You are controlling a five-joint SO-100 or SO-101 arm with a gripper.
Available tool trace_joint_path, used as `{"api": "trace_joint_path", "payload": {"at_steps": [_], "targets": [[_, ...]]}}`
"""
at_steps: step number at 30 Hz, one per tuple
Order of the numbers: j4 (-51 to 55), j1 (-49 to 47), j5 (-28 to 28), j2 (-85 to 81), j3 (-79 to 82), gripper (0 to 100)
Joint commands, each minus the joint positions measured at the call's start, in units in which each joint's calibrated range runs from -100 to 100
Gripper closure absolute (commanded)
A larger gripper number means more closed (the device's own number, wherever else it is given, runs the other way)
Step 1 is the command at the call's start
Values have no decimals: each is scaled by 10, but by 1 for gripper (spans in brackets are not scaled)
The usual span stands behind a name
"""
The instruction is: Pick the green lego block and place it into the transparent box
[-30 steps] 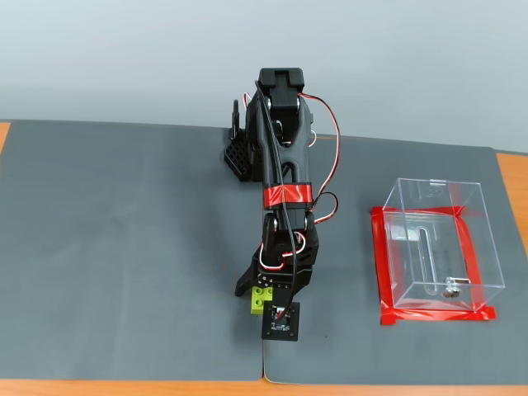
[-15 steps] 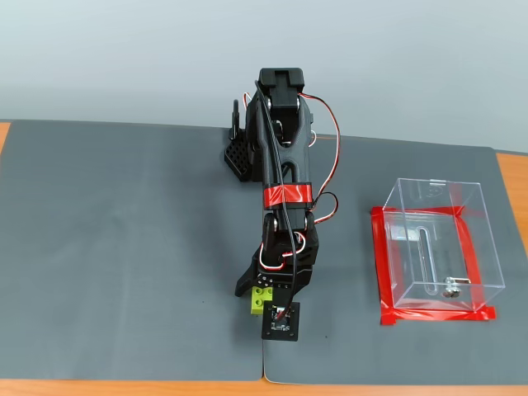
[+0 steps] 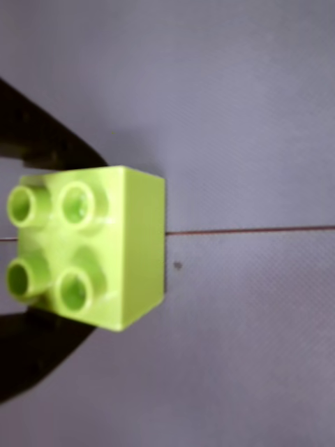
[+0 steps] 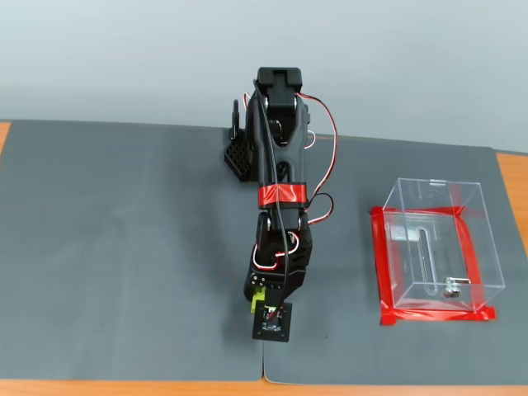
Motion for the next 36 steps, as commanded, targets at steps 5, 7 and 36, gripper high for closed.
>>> {"api": "trace_joint_path", "payload": {"at_steps": [5,7,36], "targets": [[2,-5,0,-68,-23,87],[2,-5,0,-91,-23,87],[3,-25,41,-430,-45,87]]}}
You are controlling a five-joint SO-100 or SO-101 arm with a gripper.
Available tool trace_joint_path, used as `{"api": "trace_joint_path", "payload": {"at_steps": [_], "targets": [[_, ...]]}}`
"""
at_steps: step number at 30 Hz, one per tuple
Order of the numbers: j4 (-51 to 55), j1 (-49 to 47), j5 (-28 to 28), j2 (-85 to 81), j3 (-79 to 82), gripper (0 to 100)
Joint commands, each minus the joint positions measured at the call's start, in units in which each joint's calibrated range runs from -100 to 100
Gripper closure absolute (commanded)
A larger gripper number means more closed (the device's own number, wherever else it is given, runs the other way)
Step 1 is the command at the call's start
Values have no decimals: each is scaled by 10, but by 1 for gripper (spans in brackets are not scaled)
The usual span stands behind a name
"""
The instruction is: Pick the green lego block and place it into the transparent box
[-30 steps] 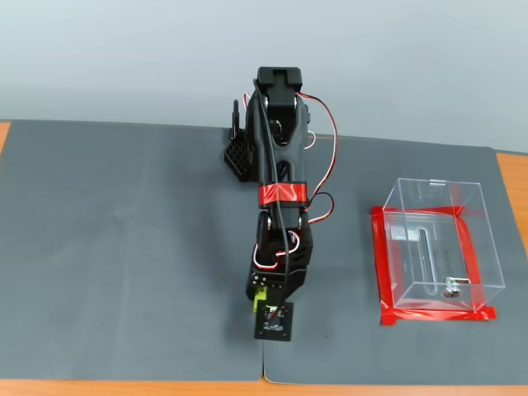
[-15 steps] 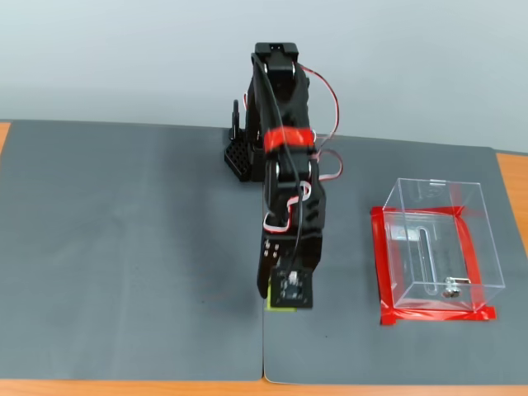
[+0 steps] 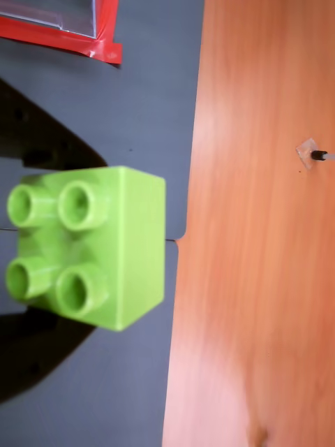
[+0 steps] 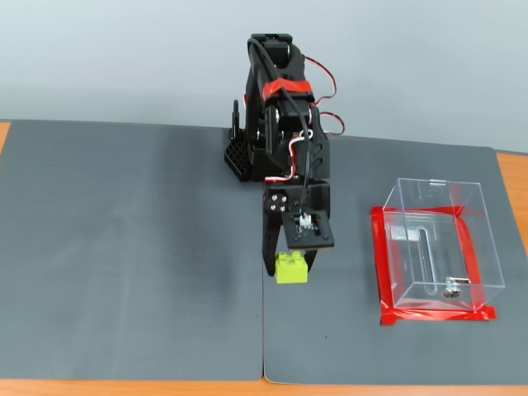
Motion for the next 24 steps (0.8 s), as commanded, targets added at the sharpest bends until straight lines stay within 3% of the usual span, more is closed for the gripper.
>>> {"api": "trace_joint_path", "payload": {"at_steps": [1,10,24], "targets": [[4,-24,1,-28,-52,87],[99,-171,-2,-18,-135,87],[99,-350,-2,43,-183,87]]}}
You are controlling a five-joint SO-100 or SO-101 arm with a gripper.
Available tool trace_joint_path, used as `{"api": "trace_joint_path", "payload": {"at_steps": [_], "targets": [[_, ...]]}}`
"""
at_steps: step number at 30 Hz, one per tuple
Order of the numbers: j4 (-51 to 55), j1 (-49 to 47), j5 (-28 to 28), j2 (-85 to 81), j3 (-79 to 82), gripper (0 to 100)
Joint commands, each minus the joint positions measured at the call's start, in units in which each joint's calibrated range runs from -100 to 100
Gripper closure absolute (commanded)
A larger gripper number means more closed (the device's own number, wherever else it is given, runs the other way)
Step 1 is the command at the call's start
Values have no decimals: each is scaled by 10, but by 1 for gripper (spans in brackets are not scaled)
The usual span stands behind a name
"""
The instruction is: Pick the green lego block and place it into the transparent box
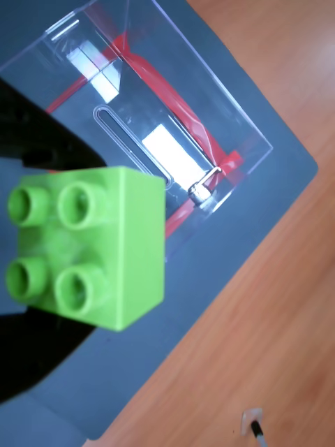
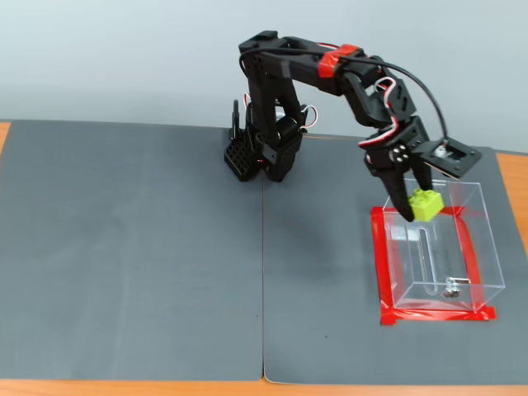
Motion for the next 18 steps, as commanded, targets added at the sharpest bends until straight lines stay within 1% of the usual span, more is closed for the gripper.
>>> {"api": "trace_joint_path", "payload": {"at_steps": [1,6,18], "targets": [[3,-30,-2,32,-69,87],[3,-54,-2,82,-104,87],[-5,-81,-3,158,-105,87]]}}
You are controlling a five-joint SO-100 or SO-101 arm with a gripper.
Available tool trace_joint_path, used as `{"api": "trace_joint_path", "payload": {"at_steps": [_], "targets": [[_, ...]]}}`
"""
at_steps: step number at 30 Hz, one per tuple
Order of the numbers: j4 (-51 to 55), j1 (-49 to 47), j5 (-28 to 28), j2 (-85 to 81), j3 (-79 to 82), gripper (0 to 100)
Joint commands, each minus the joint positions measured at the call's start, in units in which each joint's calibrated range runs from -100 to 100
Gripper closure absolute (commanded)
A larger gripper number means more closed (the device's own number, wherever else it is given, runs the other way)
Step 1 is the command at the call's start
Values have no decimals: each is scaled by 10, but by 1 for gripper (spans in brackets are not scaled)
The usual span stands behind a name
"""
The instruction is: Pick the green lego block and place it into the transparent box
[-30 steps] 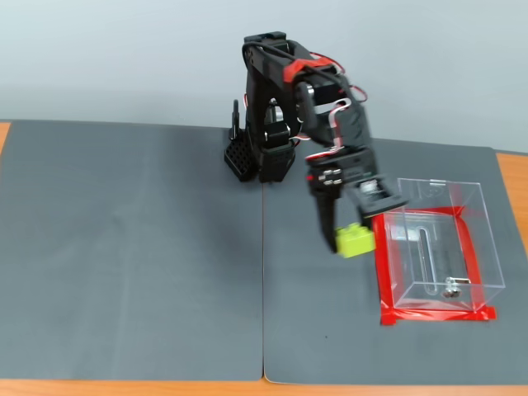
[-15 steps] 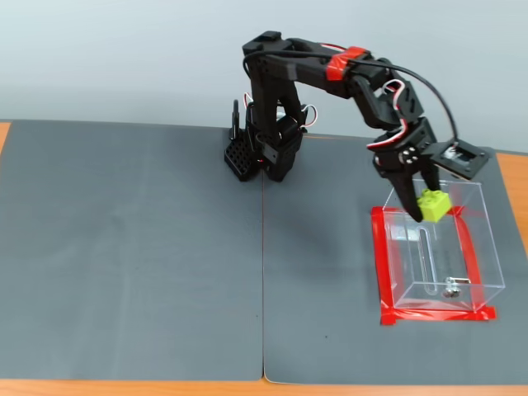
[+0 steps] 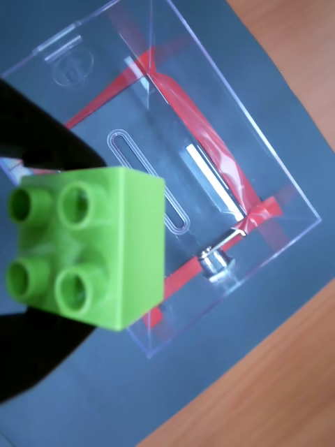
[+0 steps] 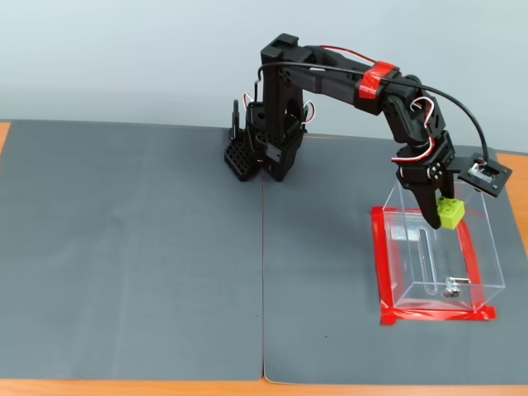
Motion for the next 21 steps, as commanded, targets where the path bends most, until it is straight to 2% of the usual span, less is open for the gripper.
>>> {"api": "trace_joint_path", "payload": {"at_steps": [1,17,21], "targets": [[-6,-11,-2,12,-33,87],[-6,-60,-3,66,-34,86],[-6,-61,-6,66,-34,76]]}}
